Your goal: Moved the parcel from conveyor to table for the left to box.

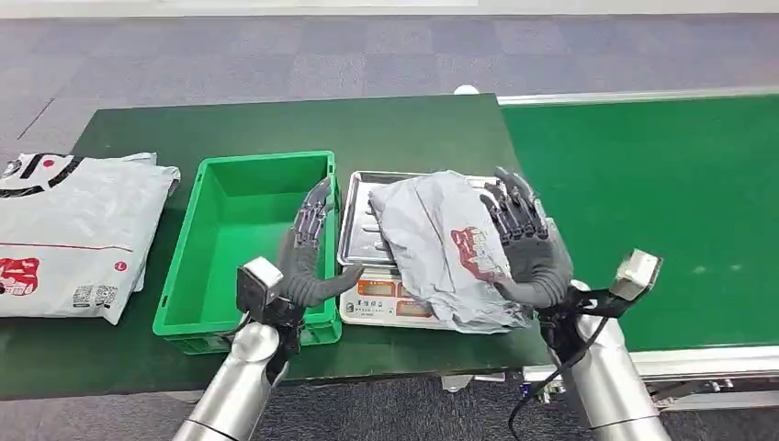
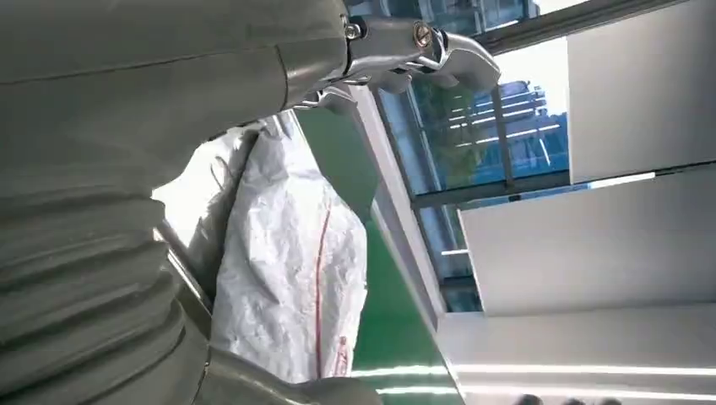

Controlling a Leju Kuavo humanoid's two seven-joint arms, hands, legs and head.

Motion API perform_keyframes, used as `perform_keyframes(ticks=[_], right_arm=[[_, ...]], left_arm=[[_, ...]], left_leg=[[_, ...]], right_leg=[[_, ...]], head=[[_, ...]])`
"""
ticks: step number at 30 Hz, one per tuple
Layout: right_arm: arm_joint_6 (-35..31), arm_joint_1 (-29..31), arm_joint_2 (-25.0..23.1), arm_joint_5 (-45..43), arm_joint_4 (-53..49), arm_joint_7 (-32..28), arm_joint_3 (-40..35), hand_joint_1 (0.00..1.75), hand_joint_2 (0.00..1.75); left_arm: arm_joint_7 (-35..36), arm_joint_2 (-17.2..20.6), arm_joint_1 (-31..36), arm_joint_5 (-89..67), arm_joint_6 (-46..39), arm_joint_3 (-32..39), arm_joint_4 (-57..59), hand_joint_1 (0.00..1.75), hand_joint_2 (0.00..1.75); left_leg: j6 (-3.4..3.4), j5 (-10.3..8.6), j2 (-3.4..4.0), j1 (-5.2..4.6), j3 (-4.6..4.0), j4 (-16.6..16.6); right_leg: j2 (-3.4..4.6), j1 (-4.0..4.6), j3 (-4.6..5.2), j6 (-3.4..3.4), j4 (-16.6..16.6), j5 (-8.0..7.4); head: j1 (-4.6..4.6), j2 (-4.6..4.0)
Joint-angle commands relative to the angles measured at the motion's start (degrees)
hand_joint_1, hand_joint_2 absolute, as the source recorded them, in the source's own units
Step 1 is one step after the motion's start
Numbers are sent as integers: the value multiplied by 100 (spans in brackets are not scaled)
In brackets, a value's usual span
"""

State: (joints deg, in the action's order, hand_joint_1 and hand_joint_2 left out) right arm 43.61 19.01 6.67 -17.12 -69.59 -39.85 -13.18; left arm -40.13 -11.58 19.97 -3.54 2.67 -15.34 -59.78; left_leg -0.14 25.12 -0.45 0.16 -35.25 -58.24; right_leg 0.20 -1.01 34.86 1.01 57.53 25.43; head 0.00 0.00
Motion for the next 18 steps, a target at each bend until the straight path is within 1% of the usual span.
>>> perform_keyframes(ticks=[1, 4, 5, 6, 7, 8, 9, 10, 11, 12, 15, 16, 18], right_arm=[[-639, 143, -382, 169, -211, 39, 883, 0, 175], [-1238, 187, -556, 94, -379, 194, 1360, 0, 175], [-1658, 247, -656, -66, -314, 495, 1624, 0, 175], [-1787, 298, -693, -200, -203, 595, 1737, 0, 175], [-2030, 381, -687, -184, -45, 636, 1810, 0, 175], [-2129, 407, -689, -149, 12, 631, 1829, 0, 175], [-2280, 435, -679, -128, 92, 582, 1835, 0, 175], [-2352, 422, -674, -88, 84, 571, 1837, 0, 175], [-2425, 358, -667, -68, 26, 568, 1818, 0, 175], [-2427, 314, -658, -115, 11, 585, 1798, 0, 175], [-2453, 298, -652, -112, 9, 585, 1788, 0, 175], [-2460, 284, -652, -113, 15, 582, 1786, 0, 175], [-2460, 284, -652, -113, 15, 582, 1786, 0, 175]], left_arm=[[13, 91, 229, -313, -84, -289, 479, 0, 175], [13, -74, 448, -499, 30, -508, 1050, 0, 175], [13, -195, 535, -648, 41, -759, 1335, 0, 175], [13, -262, 588, -766, 73, -957, 1482, 0, 175], [13, -377, 659, -893, 16, -1242, 1606, 0, 175], [13, -401, 667, -954, -14, -1382, 1587, 0, 175], [13, -395, 752, -1055, -343, -1865, 1623, 0, 175], [13, -376, 776, -1211, -581, -2070, 1596, 0, 175], [13, -301, 853, -1175, -743, -2574, 1537, 0, 175], [13, -260, 948, -1199, -963, -2881, 1591, 0, 175], [13, -261, 990, -1211, -1032, -2969, 1641, 0, 175], [13, -266, 1016, -1214, -1024, -2978, 1676, 0, 175], [13, -266, 1016, -1214, -1024, -2978, 1676, 0, 175]], left_leg=[[-3, 3, 9, 1, 18, 8], [-1, -2, -7, -5, 5, 3], [-2, 0, -7, 1, 9, 4], [-1, -3, -13, -4, 5, 3], [0, -4, -19, -3, 10, 5], [2, -4, -19, -2, 4, 1], [3, -3, -23, -1, 13, 4], [4, -2, -19, -2, 5, -2], [4, -2, -24, -2, 9, 1], [3, 1, -20, -1, 7, -5], [4, 2, -11, -4, 6, -5], [3, 5, -5, -3, 19, 2], [5, 3, -8, -5, 8, -2]], right_leg=[[3, 3, -17, -8, -9, 1], [-11, -4, -5, -5, 1, 3], [-12, 2, -12, -7, -4, 3], [-17, -3, -7, -4, 0, 4], [-24, -1, -15, -5, -5, 4], [-25, -1, -10, -2, -3, 3], [-31, 0, -23, -3, -9, 4], [-24, -1, -14, -1, -4, 2], [-29, 0, -21, 0, -10, 1], [-24, 1, -19, 0, -7, 2], [-12, -3, -14, 2, -5, -2], [-8, 0, -24, -4, -10, -1], [-9, -3, -12, 0, -6, -3]], head=[[0, 0], [0, 0], [0, 0], [0, 0], [0, 0], [0, 0], [0, 0], [0, 0], [0, 0], [0, 0], [0, 0], [0, 0], [0, 0]])
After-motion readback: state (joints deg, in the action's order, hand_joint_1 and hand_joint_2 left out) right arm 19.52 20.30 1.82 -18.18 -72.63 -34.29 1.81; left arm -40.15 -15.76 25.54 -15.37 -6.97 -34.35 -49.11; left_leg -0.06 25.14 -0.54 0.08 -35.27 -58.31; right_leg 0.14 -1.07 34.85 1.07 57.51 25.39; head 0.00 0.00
